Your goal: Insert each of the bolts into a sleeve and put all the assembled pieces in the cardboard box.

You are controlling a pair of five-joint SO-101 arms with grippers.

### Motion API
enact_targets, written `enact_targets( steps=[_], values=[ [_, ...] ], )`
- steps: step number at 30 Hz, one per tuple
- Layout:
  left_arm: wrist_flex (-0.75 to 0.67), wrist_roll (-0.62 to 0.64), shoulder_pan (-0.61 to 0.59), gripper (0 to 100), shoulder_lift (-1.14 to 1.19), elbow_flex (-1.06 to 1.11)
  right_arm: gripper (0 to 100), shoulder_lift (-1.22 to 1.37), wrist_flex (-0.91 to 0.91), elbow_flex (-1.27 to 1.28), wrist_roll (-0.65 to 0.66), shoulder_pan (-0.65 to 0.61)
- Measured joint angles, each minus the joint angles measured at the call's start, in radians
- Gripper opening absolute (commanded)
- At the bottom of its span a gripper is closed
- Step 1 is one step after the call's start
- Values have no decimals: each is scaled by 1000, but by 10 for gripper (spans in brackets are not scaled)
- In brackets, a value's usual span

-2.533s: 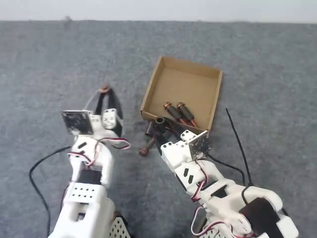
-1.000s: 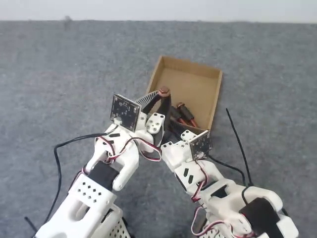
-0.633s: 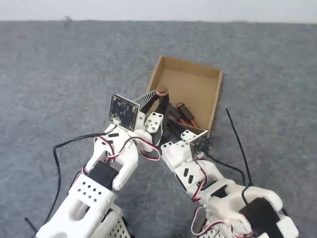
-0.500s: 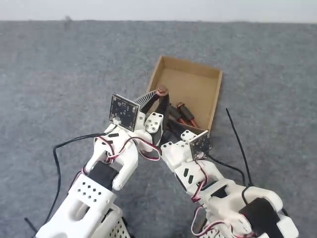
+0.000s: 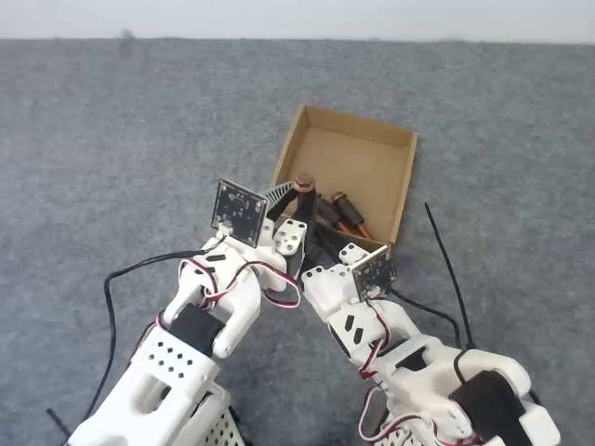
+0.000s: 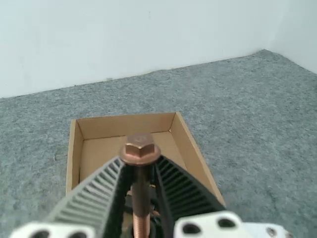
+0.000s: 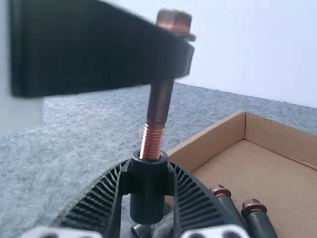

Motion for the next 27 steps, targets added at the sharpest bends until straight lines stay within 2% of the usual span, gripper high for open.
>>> enact_targets(
  steps=[24, 27],
  values=[
    [-5, 2, 5, 13, -2, 143, 6, -3, 6, 0, 2, 49],
    [-51, 2, 6, 15, -3, 175, 6, -3, 6, 0, 3, 54]
  ],
)
